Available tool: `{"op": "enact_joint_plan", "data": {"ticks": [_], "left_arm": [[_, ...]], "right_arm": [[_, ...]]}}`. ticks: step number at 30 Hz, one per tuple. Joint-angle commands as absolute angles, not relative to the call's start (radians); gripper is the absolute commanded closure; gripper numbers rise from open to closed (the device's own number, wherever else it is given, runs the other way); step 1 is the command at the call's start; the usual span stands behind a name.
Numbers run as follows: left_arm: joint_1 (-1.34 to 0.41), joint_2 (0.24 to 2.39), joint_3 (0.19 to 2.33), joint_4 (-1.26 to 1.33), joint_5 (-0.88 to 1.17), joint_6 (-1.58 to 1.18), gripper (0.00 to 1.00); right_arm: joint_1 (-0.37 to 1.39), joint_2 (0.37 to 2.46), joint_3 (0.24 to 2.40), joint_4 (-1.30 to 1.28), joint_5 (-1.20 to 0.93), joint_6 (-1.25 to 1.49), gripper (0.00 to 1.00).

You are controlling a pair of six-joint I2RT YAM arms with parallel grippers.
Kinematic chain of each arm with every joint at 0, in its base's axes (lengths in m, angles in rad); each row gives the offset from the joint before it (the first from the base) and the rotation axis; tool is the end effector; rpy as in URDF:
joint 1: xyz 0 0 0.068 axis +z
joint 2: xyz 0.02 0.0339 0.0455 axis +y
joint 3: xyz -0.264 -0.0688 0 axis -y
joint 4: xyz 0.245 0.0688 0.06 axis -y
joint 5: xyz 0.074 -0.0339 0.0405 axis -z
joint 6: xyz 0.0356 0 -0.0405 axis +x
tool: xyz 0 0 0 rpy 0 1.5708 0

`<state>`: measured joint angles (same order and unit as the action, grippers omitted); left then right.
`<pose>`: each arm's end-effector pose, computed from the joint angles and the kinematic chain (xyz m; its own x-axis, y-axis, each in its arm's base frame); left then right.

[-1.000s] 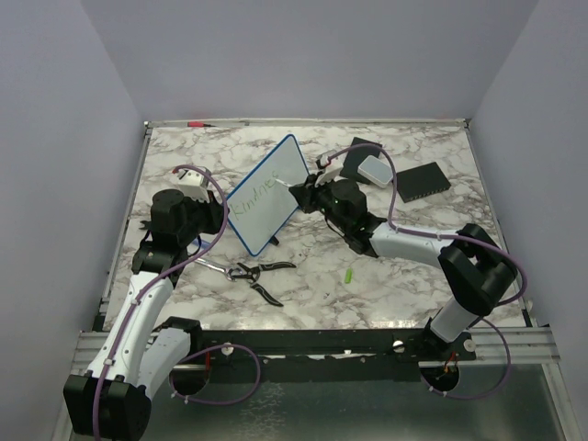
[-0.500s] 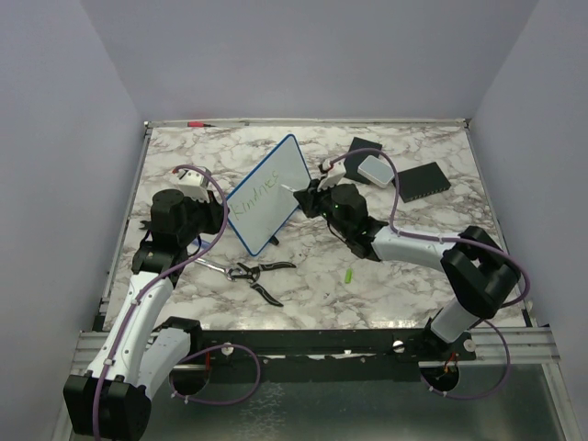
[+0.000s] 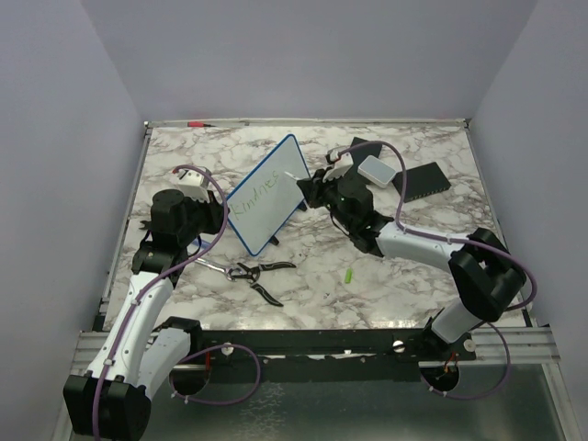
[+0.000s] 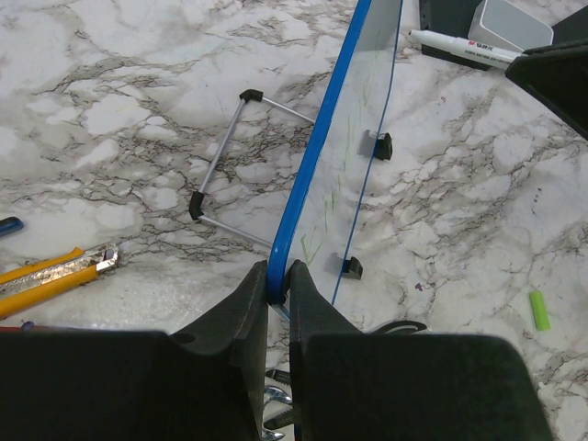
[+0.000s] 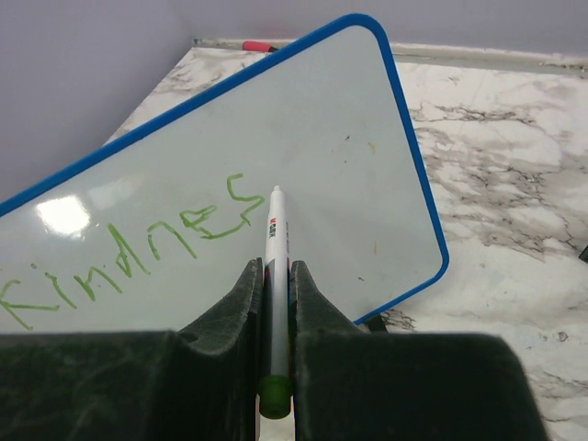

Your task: Write a sentence on the whiteboard

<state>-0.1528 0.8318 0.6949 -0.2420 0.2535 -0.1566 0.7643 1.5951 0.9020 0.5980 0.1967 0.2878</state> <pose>0.1902 -0.0383 0.2945 -0.4200 -0.0881 -0.9032 0.3160 0.9188 -0.2365 0.2659 0.2452 0.2567 -0.2185 0.1761 -0.9598 -0.4967 0.8266 0.2648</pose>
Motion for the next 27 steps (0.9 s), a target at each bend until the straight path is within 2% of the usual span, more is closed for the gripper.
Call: {"op": "enact_joint_plan", "data": {"ticks": [1,27], "left_arm": [[-0.155,0.819,0.686,-0.251,0.239,-0.143,0.97],[-0.160,0.820,0.686,-0.252,0.238,-0.143,0.97]], "right_arm": [[0.753,1.617,0.945,0.618,0.179,0.285,0.99],[0.745,1.679,1.019,0.614,0.144,0.268,0.99]]}}
